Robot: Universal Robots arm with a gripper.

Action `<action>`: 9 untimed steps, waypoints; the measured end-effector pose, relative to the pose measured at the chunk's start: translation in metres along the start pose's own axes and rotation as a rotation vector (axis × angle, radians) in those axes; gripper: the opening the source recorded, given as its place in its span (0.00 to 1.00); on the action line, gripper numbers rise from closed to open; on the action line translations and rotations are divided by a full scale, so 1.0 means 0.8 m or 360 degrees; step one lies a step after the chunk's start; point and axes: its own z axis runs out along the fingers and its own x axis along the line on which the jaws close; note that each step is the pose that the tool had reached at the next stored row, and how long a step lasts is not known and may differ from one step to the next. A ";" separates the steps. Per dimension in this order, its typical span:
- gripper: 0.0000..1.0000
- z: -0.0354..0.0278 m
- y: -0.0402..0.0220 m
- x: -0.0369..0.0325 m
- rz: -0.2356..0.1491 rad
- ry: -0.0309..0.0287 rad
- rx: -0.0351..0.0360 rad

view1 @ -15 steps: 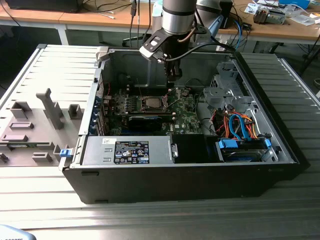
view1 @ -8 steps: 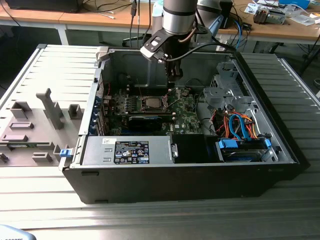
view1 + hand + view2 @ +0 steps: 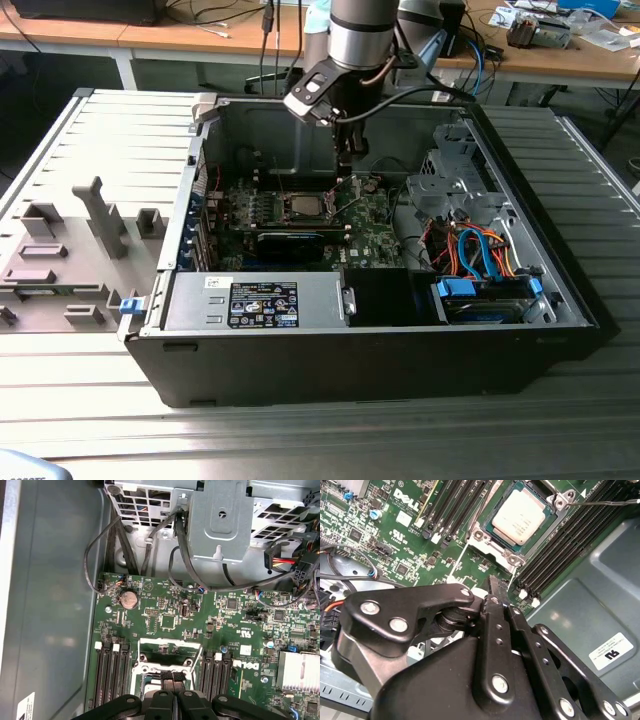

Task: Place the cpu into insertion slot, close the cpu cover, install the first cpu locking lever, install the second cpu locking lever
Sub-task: 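Close the cpu cover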

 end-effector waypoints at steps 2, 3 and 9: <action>0.11 0.0002 0.0017 -0.0002 0.0000 0.00000 0.0000; 0.11 0.0002 0.0020 -0.0002 0.0000 -0.00001 0.0001; 0.11 0.0003 0.0045 -0.0005 0.0000 0.00000 0.0001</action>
